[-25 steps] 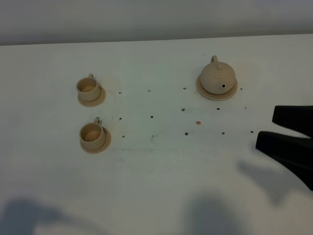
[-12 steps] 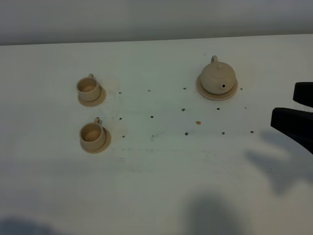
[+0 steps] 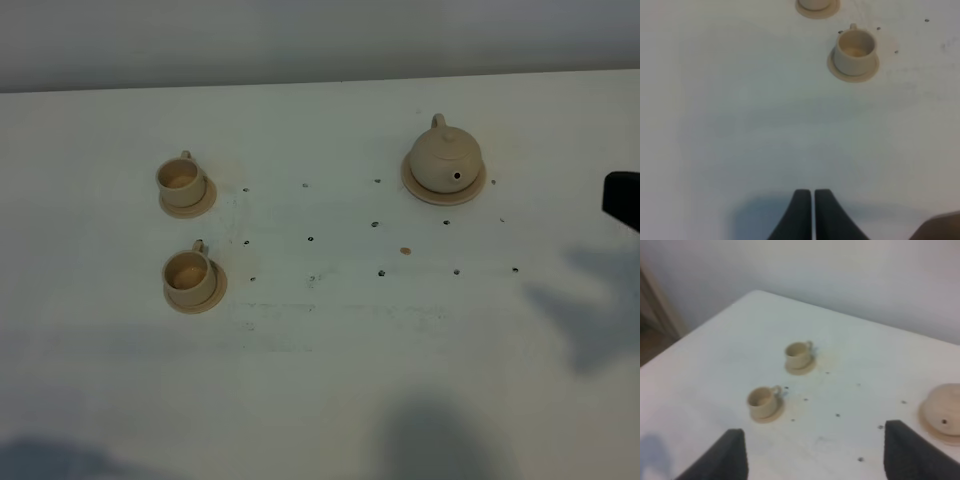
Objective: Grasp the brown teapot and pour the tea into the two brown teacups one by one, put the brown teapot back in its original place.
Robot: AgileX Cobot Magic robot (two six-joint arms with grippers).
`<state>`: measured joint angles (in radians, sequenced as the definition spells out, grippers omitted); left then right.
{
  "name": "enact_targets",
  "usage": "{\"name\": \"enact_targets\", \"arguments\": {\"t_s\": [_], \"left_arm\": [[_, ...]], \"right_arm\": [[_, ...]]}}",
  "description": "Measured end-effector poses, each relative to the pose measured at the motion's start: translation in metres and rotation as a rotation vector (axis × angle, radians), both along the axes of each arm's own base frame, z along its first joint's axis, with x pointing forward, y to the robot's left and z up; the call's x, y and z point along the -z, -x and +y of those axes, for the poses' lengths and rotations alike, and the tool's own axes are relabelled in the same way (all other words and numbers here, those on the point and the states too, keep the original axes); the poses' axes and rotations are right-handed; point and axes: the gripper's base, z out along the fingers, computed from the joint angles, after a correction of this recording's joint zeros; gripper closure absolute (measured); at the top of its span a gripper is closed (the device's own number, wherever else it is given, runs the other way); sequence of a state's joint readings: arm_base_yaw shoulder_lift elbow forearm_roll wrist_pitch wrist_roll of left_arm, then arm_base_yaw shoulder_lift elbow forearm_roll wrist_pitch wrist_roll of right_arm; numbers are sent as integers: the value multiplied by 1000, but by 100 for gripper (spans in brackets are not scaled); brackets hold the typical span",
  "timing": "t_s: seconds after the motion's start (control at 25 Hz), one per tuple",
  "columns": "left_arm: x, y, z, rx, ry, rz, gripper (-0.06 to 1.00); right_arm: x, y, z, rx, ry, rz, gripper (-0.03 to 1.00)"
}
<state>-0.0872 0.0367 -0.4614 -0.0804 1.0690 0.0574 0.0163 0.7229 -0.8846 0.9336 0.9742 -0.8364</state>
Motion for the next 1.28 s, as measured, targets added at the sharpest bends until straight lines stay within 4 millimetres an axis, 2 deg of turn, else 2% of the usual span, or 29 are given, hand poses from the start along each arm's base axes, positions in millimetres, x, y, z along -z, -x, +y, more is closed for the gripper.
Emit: {"name": "enact_targets", "arguments": {"t_s": [0.12,0.24,0.6,0.72,1.04,1.28], "left_arm": [[0,0,0,-1,-1,-2,96],[0,0,0,-1,-2,-1,96],[0,0,0,-1,-2,-1,96],[0,0,0,-1,-2,-1,96],[0,0,0,-1,-2,-1,96],[0,0,0,-1,-3,-2,96]], "right_arm": [[-1,-3,0,11,-7,7,39],[3,-14,0,13,-10,50,39],[36,-69,0,8,11,247,39],[42,-81,0,12,25,272,39],[10,-99,-1,47,2,203,39],[9,-118,-2,60,10,216,39]]}}
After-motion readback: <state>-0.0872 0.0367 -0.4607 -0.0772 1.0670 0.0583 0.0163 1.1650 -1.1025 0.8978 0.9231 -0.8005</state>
